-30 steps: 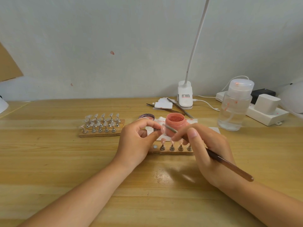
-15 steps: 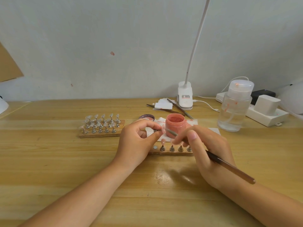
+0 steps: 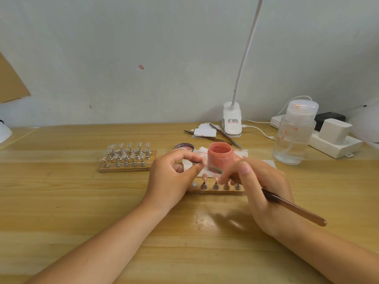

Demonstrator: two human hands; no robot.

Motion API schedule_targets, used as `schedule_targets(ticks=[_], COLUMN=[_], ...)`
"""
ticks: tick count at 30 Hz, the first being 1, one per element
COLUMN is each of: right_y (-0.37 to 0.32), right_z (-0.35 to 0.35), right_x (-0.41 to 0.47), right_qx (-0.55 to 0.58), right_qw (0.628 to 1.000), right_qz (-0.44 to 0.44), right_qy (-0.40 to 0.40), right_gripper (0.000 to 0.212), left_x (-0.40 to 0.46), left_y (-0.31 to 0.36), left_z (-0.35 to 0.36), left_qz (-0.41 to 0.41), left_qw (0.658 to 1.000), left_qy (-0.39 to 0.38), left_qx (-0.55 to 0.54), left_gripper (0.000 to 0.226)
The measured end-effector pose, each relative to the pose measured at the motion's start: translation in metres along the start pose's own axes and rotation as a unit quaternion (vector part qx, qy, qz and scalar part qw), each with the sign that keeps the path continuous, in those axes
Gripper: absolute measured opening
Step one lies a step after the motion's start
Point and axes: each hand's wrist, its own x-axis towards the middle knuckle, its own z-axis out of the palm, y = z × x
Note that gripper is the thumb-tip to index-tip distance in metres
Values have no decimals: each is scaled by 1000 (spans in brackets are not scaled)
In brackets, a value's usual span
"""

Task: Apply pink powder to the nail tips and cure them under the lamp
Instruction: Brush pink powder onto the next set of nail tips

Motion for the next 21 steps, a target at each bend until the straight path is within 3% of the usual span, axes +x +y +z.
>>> schedule_targets(ticks=[6,12,21], right_y=[1,2,3], right_z=[-1,-1,1], right_x=[-1,1,2], right_qx=[21,48,30], right_qw=[999,998,998], right_qz=[15,28,52], right_qy=[-29,22,3], right_gripper=[46,43,37], left_x=[0,0,3], left_y=[0,-2,-7], left_z=[0,-1,0], left_qz=[4,23,49], left_qw=[1000,1000,999], left_qy=[1,-1,5], left_qx=[-4,-11,-23], left_gripper=[15,11,25])
